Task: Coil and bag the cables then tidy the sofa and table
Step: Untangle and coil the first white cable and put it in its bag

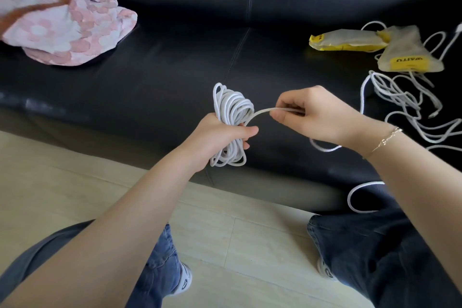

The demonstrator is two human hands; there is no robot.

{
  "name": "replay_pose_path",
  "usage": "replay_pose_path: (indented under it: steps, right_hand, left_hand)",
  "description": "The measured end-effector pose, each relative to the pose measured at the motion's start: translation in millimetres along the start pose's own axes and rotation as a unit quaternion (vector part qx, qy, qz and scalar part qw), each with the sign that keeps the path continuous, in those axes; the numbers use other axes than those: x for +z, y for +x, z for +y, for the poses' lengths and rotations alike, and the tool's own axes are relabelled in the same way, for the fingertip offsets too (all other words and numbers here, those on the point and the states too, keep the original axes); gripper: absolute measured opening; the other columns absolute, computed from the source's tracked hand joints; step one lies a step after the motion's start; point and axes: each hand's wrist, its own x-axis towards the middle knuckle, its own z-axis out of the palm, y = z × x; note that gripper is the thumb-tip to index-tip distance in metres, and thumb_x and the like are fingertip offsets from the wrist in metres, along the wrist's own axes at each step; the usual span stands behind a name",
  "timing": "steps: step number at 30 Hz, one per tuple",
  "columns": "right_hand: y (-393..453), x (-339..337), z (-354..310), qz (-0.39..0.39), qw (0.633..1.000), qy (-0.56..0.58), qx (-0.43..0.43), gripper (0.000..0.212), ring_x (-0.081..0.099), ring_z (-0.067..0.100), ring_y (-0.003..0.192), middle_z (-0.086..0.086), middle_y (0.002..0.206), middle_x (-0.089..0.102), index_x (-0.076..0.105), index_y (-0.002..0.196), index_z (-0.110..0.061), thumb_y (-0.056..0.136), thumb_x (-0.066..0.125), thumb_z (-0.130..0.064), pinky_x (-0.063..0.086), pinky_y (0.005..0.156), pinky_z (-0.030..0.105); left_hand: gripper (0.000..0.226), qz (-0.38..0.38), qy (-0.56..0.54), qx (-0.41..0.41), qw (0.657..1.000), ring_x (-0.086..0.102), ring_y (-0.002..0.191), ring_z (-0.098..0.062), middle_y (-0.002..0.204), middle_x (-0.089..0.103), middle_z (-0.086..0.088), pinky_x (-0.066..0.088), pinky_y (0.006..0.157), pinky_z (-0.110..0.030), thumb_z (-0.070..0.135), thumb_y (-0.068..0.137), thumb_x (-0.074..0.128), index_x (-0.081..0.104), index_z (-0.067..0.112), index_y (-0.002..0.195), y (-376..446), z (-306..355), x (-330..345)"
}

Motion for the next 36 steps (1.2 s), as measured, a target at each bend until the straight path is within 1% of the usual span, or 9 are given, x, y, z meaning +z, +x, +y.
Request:
replay_pose_path:
  steps: [3, 9, 17, 21, 23, 28, 31, 34, 36]
  right_hand:
    - [-3.5, -8.9, 2.5, 0.008, 1.0, 0.008, -0.001, 0.02, 0.045, 0.01, 0.052, -0.006, 0.056, 0.05, 0.061, 0.078, -0.018, 0.096, 0.056, -0.026, 0.034, 0.053, 0.023]
    - [-5.5, -4.7, -8.0, 0.057, 0.997, -0.01, -0.042, 0.019, 0.043, 0.012, 0.053, -0.005, 0.055, 0.045, 0.059, 0.088, -0.02, 0.1, 0.05, -0.032, 0.03, 0.05, 0.02]
    - [-2.3, -7.2, 6.4, 0.045, 0.996, -0.059, 0.054, 0.028, 0.043, 0.009, 0.048, -0.005, 0.056, 0.048, 0.062, 0.088, -0.019, 0.1, 0.046, -0.038, 0.027, 0.048, 0.022]
    - [-1.1, -2.7, 5.5, 0.042, 0.996, -0.058, 0.062, 0.02, 0.047, 0.009, 0.055, -0.005, 0.06, 0.051, 0.061, 0.091, -0.023, 0.1, 0.046, -0.032, 0.031, 0.051, 0.026]
    - [0.8, 2.5, 4.0, 0.036, 0.996, -0.057, 0.056, 0.018, 0.047, 0.008, 0.057, -0.007, 0.061, 0.051, 0.061, 0.09, -0.025, 0.1, 0.046, -0.029, 0.03, 0.052, 0.024]
    - [2.3, 22.1, -8.4, -0.005, 0.997, -0.081, -0.006, 0.018, 0.048, 0.004, 0.057, -0.008, 0.062, 0.054, 0.062, 0.087, -0.025, 0.097, 0.047, -0.02, 0.042, 0.06, 0.032]
    - [2.4, 26.8, -13.4, -0.025, 0.996, -0.084, -0.026, 0.019, 0.047, 0.004, 0.056, -0.007, 0.06, 0.052, 0.063, 0.089, -0.022, 0.097, 0.046, -0.021, 0.044, 0.061, 0.033]
    - [4.0, 27.6, -12.3, -0.028, 0.997, -0.067, -0.035, 0.018, 0.048, 0.006, 0.055, -0.007, 0.059, 0.05, 0.063, 0.09, -0.022, 0.099, 0.047, -0.025, 0.042, 0.058, 0.032]
    - [4.8, 25.9, -11.0, -0.047, 0.998, -0.035, -0.036, 0.019, 0.051, 0.005, 0.058, -0.007, 0.062, 0.053, 0.063, 0.091, -0.02, 0.099, 0.05, -0.031, 0.042, 0.057, 0.028]
  left_hand:
    - [0.025, 0.044, 0.038, -0.012, 0.998, 0.073, 0.068, -0.014, 0.07, 0.066, 0.001, 0.053, 0.056, -0.023, 0.029, 0.079, 0.081, 0.067, 0.014, 0.094, 1.6, -2.7, -3.0]
    - [0.013, 0.035, 0.047, -0.048, 0.997, 0.071, 0.063, -0.016, 0.065, 0.063, -0.001, 0.056, 0.062, -0.028, 0.021, 0.089, 0.069, 0.066, 0.008, 0.094, 4.8, -7.1, -2.1]
    - [0.015, 0.02, -0.15, -0.161, 0.975, 0.065, 0.046, -0.018, 0.052, 0.058, -0.004, 0.058, 0.058, -0.031, 0.012, 0.093, 0.059, 0.06, 0.007, 0.08, 7.7, 5.6, -7.2]
    - [0.012, -0.009, -0.284, -0.132, 0.95, 0.065, 0.052, -0.013, 0.059, 0.057, -0.002, 0.056, 0.079, -0.033, 0.011, 0.091, 0.062, 0.064, 0.006, 0.08, 0.7, 6.0, -6.5]
    - [0.006, -0.02, -0.305, -0.109, 0.946, 0.065, 0.053, -0.01, 0.058, 0.056, 0.001, 0.055, 0.075, -0.03, 0.011, 0.088, 0.066, 0.067, 0.005, 0.09, -5.8, 8.1, -3.7]
    - [0.009, -0.037, -0.363, -0.104, 0.925, 0.062, 0.05, -0.007, 0.058, 0.051, 0.003, 0.051, 0.066, -0.026, 0.014, 0.088, 0.07, 0.075, 0.009, 0.083, -7.2, 6.8, 1.5]
    - [0.018, -0.047, -0.384, -0.095, 0.917, 0.059, 0.05, -0.006, 0.058, 0.049, 0.004, 0.051, 0.059, -0.023, 0.015, 0.089, 0.068, 0.074, 0.008, 0.104, -6.8, 6.4, 1.5]
    - [0.008, -0.041, -0.372, -0.097, 0.922, 0.06, 0.049, -0.006, 0.057, 0.051, 0.005, 0.052, 0.057, -0.023, 0.015, 0.087, 0.07, 0.072, 0.009, 0.082, -7.3, 8.6, 1.5]
    - [0.02, -0.024, -0.372, -0.102, 0.922, 0.063, 0.05, -0.006, 0.054, 0.057, 0.005, 0.054, 0.057, -0.023, 0.015, 0.087, 0.07, 0.067, 0.012, 0.068, -5.7, 9.5, 0.8]
